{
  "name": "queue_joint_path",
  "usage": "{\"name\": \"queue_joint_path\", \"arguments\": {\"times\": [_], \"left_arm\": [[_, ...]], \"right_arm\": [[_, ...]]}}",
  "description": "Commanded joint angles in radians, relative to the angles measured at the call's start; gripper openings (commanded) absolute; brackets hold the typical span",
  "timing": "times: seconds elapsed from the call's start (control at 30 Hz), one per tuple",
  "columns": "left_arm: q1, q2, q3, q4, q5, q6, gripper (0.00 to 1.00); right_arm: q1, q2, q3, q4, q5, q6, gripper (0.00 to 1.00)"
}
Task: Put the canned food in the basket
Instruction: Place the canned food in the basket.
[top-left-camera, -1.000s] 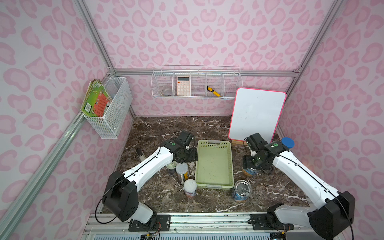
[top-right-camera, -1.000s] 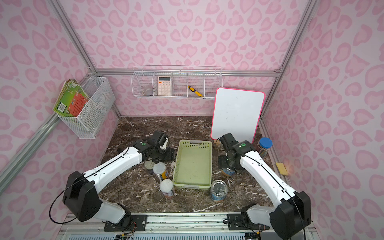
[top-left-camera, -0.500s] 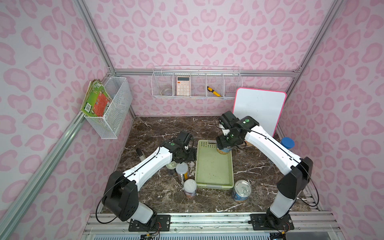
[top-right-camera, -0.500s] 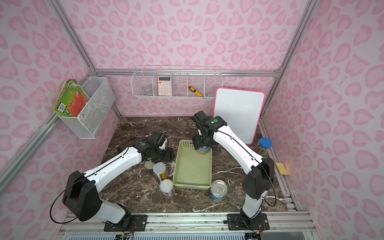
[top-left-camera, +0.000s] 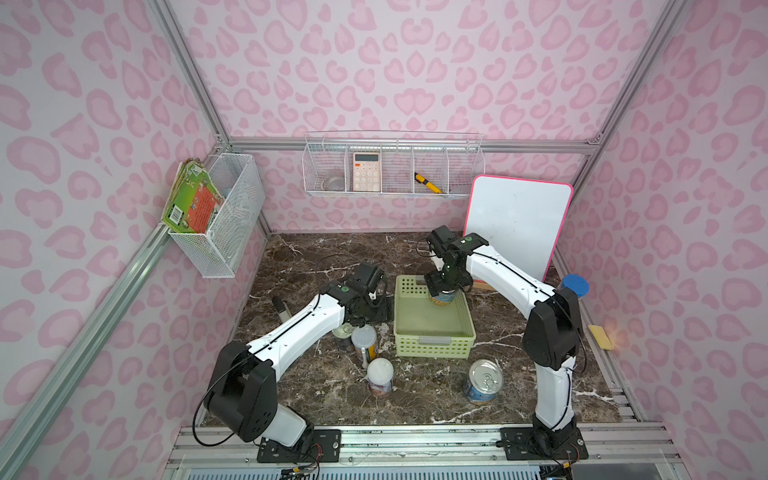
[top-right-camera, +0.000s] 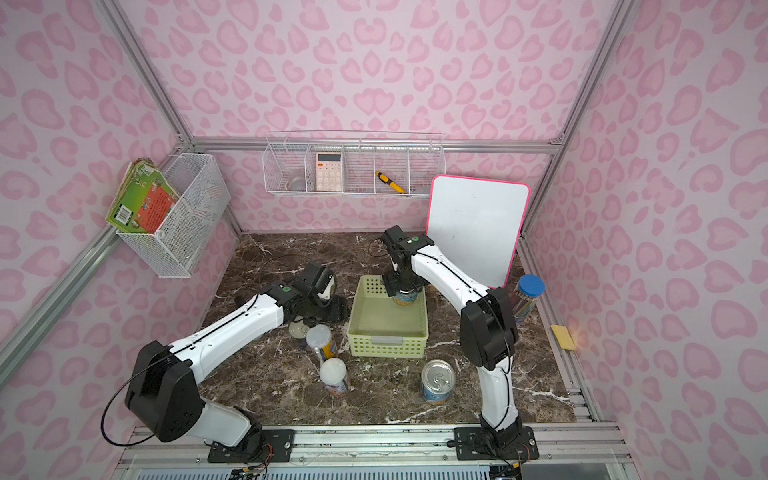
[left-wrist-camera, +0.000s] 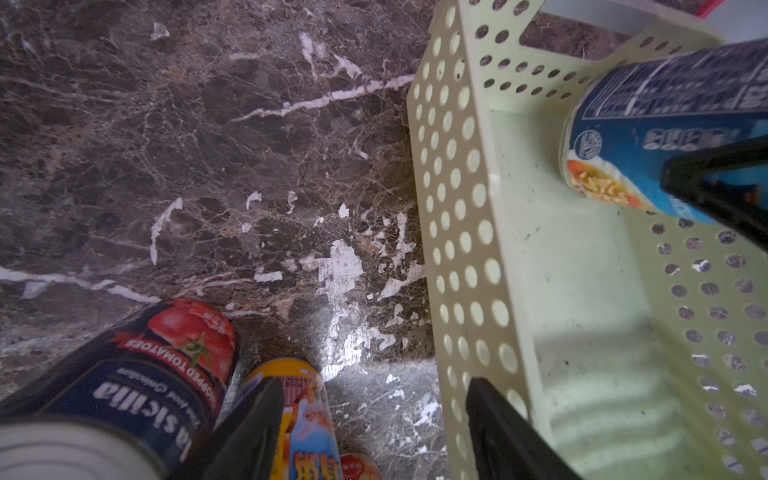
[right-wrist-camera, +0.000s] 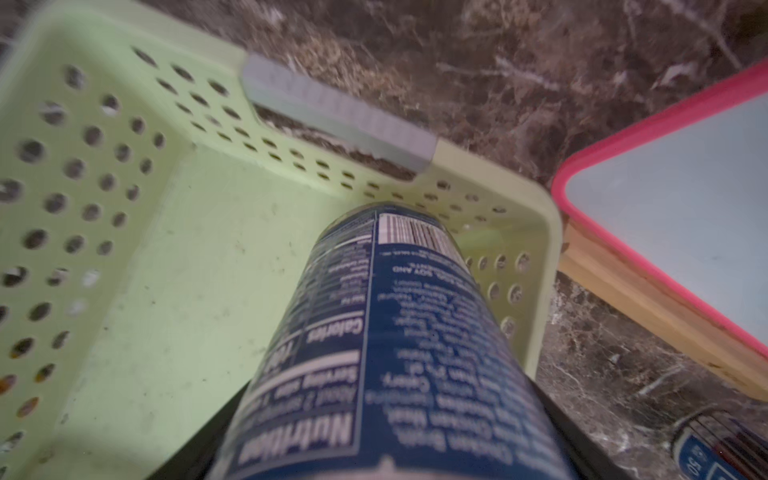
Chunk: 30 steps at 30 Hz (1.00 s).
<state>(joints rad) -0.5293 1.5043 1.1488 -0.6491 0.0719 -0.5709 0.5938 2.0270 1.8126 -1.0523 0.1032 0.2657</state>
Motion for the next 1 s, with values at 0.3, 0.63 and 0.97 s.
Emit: {"name": "queue_joint_path", "arguments": {"times": [0.3,0.63,0.97], "left_arm": [[0.0,0.032,0.014,0.016,0.034,0.023,0.74],[0.0,0.031,0.019,0.014,0.048,0.034,0.73],[0.001,0.028,0.015,0.013,0.052,0.039,0.73]], "right_arm": [[0.019,-0.073,-0.127,0.071,0.047,0.035,0.53],[-0.015,0.018,-0.008,0.075,0.032,0.008,0.56],[-0.046,0.085,0.062,0.047,0.013,-0.006,0.58]]}}
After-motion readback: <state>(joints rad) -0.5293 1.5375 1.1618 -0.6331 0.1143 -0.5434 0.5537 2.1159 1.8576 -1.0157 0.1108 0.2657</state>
